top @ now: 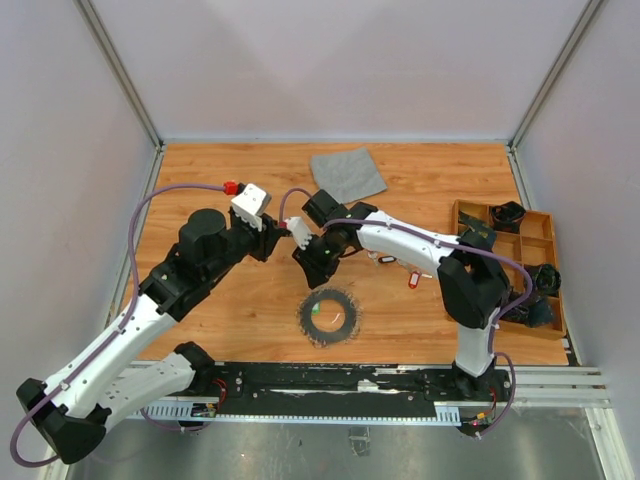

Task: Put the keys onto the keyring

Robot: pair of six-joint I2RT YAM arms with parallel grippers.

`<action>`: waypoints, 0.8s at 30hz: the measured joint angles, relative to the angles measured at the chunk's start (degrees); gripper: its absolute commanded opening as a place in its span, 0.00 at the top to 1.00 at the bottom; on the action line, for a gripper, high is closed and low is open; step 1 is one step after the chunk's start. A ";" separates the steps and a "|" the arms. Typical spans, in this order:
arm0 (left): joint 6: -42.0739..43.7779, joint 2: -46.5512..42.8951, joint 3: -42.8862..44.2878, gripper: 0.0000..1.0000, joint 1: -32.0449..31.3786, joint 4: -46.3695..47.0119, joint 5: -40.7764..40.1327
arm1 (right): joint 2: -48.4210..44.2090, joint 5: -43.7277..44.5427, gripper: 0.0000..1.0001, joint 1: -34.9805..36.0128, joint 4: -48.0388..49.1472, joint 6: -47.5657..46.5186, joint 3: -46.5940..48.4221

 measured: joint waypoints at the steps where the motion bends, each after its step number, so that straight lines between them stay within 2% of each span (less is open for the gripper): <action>1: -0.02 -0.07 -0.31 0.68 0.02 0.13 0.00 | 0.50 1.22 0.63 -0.11 1.84 0.28 0.00; 3: -0.11 0.00 -0.96 0.68 0.50 0.46 0.20 | 0.31 3.08 0.51 -0.55 5.11 1.49 -0.70; 6: -0.79 0.50 -2.19 0.67 2.69 0.72 1.68 | -3.26 4.35 0.46 -2.71 12.55 4.35 -5.22; 10: -2.56 1.64 -3.89 0.65 7.23 2.14 3.93 | -12.90 3.56 0.41 -9.68 23.30 9.40 -16.74; 13: -4.52 2.64 -5.42 0.63 8.87 3.67 5.22 | -20.41 4.81 0.40 -14.82 29.18 13.38 -25.31; 18: -7.98 4.35 -8.55 0.60 10.49 6.49 8.57 | -28.81 6.47 0.40 -17.22 34.12 18.53 -34.47; 24: -9.38 6.78 -8.94 0.58 10.99 9.14 10.88 | -39.85 8.87 0.41 -22.08 35.54 23.34 -44.39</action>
